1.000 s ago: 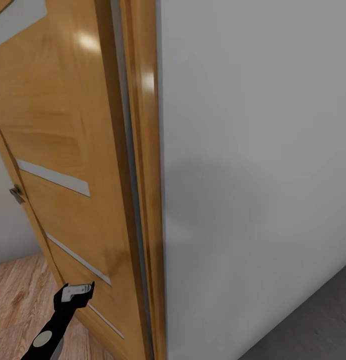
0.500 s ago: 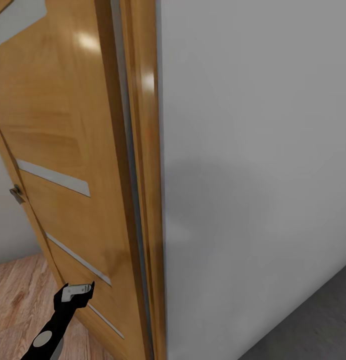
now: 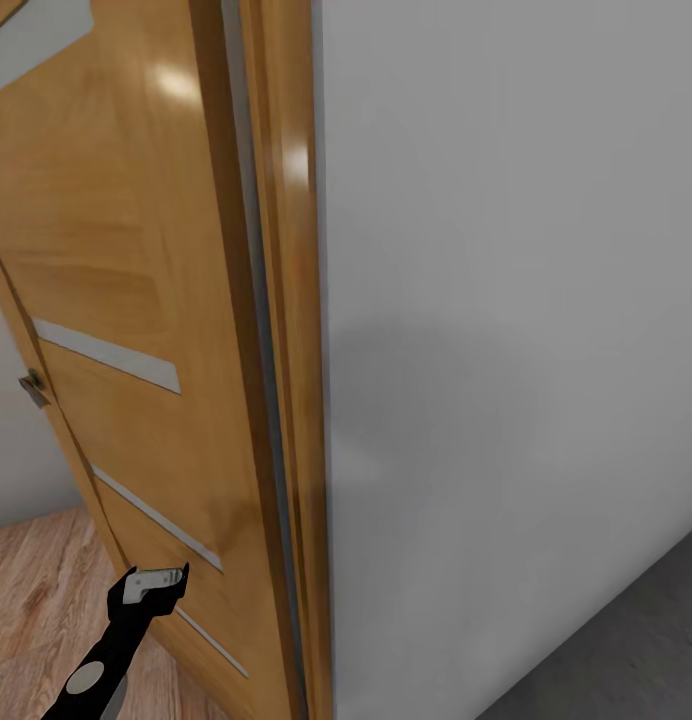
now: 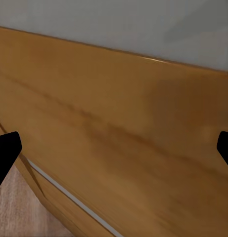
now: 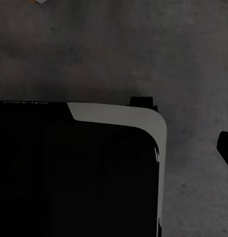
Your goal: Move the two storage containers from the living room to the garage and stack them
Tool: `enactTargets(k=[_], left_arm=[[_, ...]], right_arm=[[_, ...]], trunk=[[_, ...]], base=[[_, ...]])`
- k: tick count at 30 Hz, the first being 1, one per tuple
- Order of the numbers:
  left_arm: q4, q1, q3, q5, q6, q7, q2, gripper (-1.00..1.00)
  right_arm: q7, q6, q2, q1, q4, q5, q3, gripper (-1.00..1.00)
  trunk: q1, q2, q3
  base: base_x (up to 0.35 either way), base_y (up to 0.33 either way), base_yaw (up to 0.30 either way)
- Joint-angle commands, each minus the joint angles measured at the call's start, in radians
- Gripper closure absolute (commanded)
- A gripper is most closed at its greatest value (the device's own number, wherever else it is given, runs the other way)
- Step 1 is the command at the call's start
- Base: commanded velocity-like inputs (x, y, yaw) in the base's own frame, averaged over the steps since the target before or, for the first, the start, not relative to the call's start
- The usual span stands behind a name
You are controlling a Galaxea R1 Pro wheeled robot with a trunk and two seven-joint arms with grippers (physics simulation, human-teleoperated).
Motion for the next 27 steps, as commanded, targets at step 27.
enactTargets(k=[27], left_arm=[[-0.005, -0.001, 0.001, -0.001, -0.003, -0.011, -0.001, -1.0]], right_arm=[[0.005, -0.003, 0.0, -0.001, 0.001, 0.0, -0.005, -1.0]], trunk=[[0.0, -0.001, -0.001]], base=[[0.038, 0.0, 0.0]])
